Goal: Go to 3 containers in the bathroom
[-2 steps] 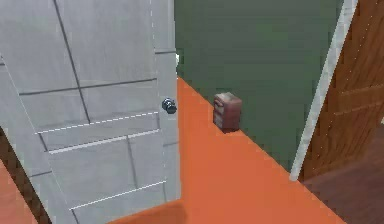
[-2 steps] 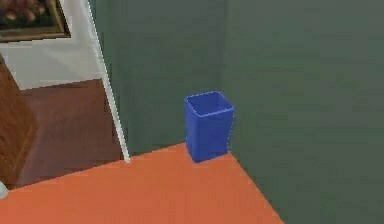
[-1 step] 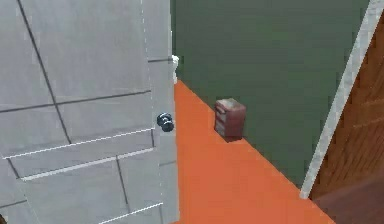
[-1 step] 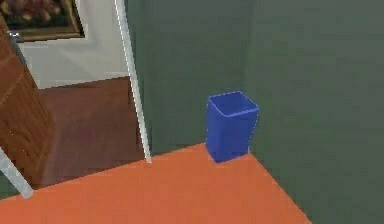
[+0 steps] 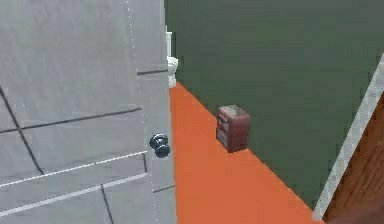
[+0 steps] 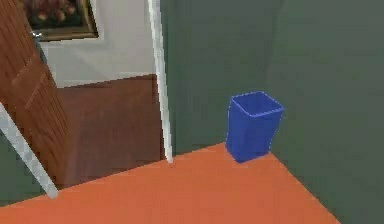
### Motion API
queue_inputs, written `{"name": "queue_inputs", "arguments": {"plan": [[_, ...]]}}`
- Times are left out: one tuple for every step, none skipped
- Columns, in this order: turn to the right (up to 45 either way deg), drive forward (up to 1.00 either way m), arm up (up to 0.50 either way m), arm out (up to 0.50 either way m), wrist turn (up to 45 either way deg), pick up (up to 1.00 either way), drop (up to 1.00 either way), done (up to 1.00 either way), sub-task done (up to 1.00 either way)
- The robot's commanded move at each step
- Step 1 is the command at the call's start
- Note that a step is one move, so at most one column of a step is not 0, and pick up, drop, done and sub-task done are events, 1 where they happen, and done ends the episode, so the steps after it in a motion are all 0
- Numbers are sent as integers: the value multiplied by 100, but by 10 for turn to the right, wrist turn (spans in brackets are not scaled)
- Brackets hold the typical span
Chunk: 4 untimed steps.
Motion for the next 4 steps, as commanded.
{"name": "queue_inputs", "arguments": {"plan": [[210, 0, 0, 0, 0, 0, 0, 0, 0], [0, 55, 0, 0, 0, 0, 0, 0, 0], [-30, 0, 0, 0, 0, 0, 0, 0, 0], [0, 55, 0, 0, 0, 0, 0, 0, 0]]}}
